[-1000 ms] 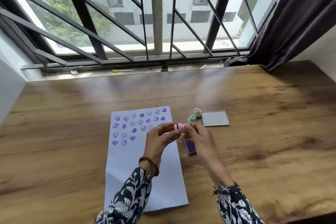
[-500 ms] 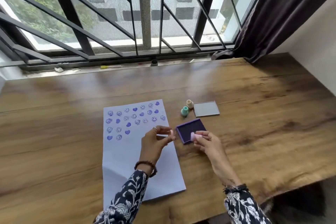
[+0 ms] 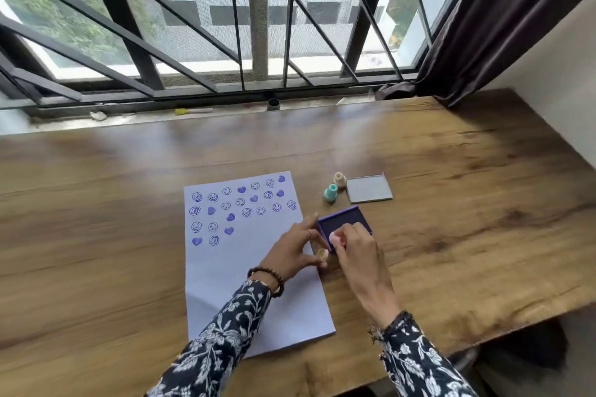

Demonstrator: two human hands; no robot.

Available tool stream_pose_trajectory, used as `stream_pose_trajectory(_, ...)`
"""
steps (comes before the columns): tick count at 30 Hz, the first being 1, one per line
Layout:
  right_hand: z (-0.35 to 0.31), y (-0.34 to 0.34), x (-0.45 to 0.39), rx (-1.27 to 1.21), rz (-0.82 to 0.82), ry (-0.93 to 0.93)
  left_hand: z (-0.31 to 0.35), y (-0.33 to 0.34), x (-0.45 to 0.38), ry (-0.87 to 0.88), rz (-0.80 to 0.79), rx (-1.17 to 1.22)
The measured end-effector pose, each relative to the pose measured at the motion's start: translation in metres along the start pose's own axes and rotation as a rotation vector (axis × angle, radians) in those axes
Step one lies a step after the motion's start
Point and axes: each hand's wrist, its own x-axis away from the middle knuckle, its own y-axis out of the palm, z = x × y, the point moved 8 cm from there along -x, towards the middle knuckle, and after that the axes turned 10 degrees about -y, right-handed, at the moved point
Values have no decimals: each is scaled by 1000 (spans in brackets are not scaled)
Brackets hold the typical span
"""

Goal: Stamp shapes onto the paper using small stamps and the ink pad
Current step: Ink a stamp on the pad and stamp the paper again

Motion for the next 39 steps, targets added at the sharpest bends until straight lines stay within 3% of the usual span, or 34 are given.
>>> stream_pose_trajectory(6, 7, 3, -16, -17, -64, 41, -5, -4, -7, -42, -5, 26)
stream_pose_trajectory(16, 8, 10, -46, -44, -320, 152, -7, -8, -7, -73, 17, 64)
stream_pose_trajectory(24, 10, 8, -15, -105, -75, 211, -38, -49, 52, -40, 299, 95)
stream_pose_trajectory(28, -13, 16, -1, -374, 153, 320, -72, -85, 88, -85, 472, 12)
stream_pose_trajectory(32, -60, 52, 0, -574, 131, 358, -95, -99, 101, -104, 446, 12)
stream_pose_trajectory(39, -111, 76, -26, -346, 90, 126, -108, -104, 105, -111, 405, 69)
